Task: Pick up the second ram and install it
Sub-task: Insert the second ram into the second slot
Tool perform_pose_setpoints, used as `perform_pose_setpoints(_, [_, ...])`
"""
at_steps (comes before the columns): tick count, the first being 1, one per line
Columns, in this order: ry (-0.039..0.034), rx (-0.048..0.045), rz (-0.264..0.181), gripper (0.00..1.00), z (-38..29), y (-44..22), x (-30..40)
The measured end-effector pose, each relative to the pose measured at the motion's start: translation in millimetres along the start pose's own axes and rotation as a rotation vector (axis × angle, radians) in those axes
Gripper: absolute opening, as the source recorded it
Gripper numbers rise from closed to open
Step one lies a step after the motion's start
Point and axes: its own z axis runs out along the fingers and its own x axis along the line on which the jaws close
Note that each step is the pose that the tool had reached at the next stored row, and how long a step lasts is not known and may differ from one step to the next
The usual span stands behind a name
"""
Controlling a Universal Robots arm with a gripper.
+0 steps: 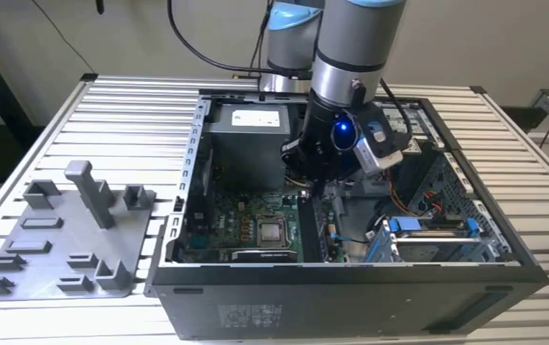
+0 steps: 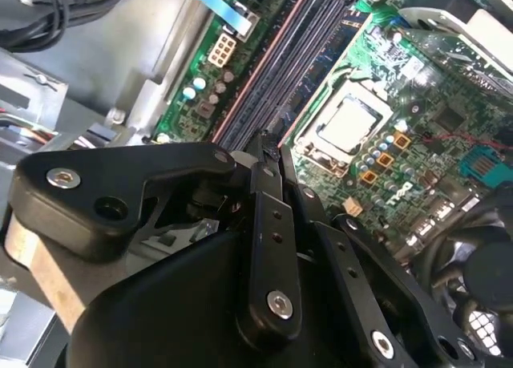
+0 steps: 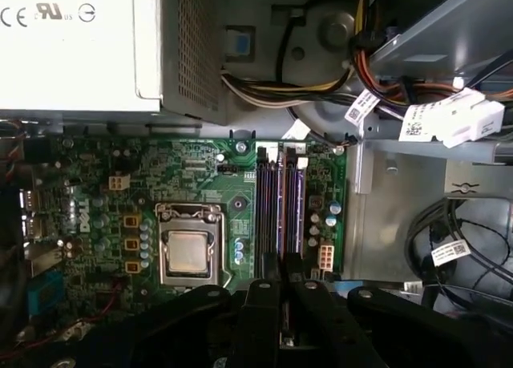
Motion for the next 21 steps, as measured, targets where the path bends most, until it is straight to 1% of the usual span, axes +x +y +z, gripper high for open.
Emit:
perform_pose_setpoints(2, [0.0053,0.0000,0.000,0.14,2.1,-1.0,0.0])
perform_pose_setpoints(4, [0.0091,0.0004,0.000,0.14,3.9,-2.2,0.0])
perform_pose_setpoints(8, [0.0115,0.0003,0.000,0.14,8.5,-5.9,-0.1])
perform_pose_setpoints(12, [0.0121,0.0003,0.000,0.14,16.0,-8.9,-0.1])
perform_pose_setpoints(16, [0.0132,0.0002,0.000,0.14,23.0,-8.9,-0.1])
perform_pose_setpoints(21, [0.0136,0.0003,-0.001,0.14,30.0,-8.6,0.4])
